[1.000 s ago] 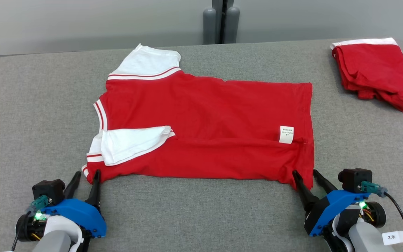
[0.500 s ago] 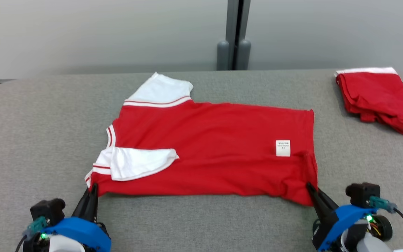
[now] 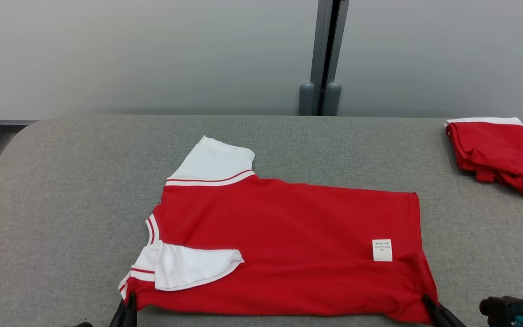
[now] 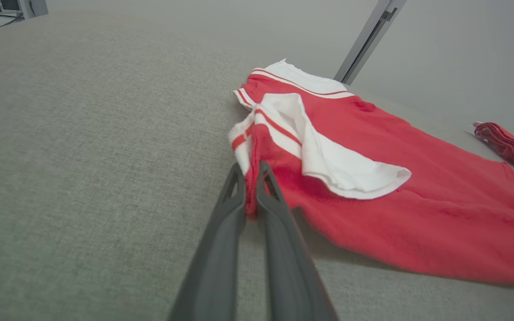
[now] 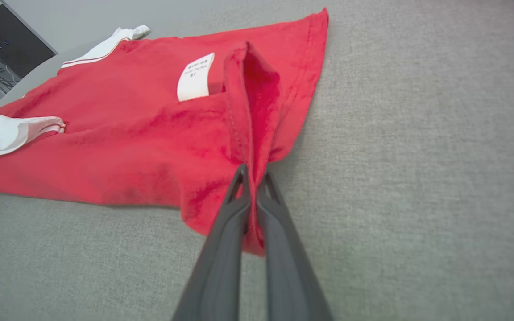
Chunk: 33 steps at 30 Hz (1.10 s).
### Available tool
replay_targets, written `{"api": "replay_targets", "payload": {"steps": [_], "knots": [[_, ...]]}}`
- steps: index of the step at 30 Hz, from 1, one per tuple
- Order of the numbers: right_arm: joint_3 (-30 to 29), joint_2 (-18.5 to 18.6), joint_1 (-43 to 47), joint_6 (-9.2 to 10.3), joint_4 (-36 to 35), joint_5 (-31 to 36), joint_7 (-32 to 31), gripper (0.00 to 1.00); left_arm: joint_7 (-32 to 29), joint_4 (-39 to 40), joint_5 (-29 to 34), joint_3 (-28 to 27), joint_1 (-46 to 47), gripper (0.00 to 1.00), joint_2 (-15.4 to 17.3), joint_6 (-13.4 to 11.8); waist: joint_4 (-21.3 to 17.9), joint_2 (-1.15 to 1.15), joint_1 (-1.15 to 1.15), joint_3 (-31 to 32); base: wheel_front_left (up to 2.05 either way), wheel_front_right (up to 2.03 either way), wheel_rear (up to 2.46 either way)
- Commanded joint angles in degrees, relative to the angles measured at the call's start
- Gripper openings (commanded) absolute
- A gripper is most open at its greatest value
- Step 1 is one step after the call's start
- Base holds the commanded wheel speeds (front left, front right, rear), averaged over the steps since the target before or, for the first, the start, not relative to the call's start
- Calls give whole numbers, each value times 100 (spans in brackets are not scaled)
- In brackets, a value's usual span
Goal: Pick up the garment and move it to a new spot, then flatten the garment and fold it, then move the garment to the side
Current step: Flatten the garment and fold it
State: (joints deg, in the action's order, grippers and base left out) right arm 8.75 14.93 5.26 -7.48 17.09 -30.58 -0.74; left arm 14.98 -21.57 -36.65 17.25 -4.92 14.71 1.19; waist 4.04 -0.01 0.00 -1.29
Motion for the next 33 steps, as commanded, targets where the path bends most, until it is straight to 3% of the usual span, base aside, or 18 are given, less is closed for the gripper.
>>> {"api": "replay_targets", "payload": {"steps": [1,7,8,9,10,11,19,33], "knots": [[-47,6,110,-3,-73,46,-29,0,21,54,28,-46,-74,0,65,-39,-5,1,0,1,0,0,0],[-361,-222,602,-3,-649,187,-418,2,-162,539,29,4,-485,0,105,-266,-86,1,0,-6,0,0,0],[-377,-266,613,-3,-688,228,-456,21,-171,578,45,19,-505,0,109,-291,-104,1,0,-9,0,0,0],[-397,-331,631,-3,-710,222,-495,73,-177,604,54,25,-510,19,102,-319,-118,1,0,-8,0,0,0],[-418,-395,643,-3,-708,221,-537,100,-169,612,40,16,-511,63,87,-335,-130,1,0,-9,0,0,0],[-439,-426,636,-3,-704,256,-562,100,-160,606,41,5,-497,100,82,-361,-141,1,0,-11,0,0,0],[-683,-510,273,-3,-939,541,-93,100,0,806,333,-196,-148,100,42,-324,-267,1,0,-1,0,0,0],[-753,-824,-646,-3,-888,1301,1280,100,21,1504,1752,-1094,497,100,-375,-152,-493,1,0,-45,0,0,0]]}}
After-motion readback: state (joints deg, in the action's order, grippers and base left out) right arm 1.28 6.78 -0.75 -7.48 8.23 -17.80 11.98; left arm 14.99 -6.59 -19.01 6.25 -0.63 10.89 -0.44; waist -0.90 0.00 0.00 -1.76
